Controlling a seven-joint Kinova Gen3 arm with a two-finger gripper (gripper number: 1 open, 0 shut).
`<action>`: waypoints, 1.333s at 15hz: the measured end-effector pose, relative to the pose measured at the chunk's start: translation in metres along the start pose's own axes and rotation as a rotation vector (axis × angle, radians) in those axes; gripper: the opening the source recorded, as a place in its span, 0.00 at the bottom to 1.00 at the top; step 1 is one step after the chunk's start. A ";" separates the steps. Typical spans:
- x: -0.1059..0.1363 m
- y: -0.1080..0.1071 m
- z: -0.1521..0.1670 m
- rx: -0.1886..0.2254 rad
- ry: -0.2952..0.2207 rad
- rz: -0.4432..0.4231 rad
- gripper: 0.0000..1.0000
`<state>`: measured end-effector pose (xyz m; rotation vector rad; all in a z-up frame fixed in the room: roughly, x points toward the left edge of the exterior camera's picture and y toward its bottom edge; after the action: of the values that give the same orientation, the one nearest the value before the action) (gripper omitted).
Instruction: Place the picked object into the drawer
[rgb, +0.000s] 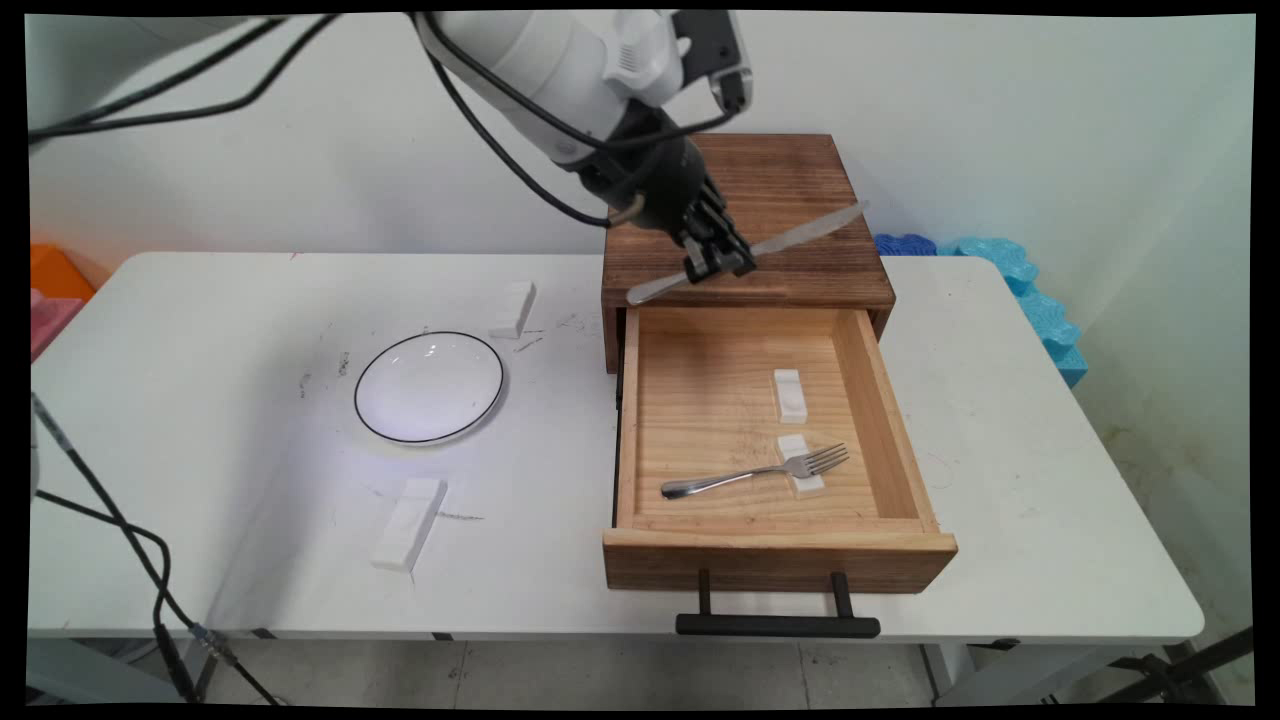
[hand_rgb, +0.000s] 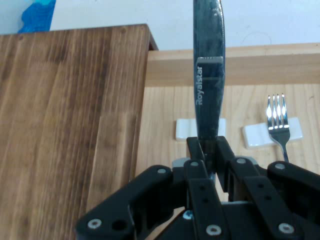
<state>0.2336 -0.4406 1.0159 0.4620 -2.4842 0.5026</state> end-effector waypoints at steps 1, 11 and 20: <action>0.001 0.000 0.005 -0.006 0.004 0.011 0.00; -0.013 -0.007 0.040 -0.061 -0.014 0.113 0.00; -0.023 -0.008 0.078 -0.084 -0.066 0.122 0.00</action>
<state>0.2203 -0.4769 0.9440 0.2994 -2.5965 0.4357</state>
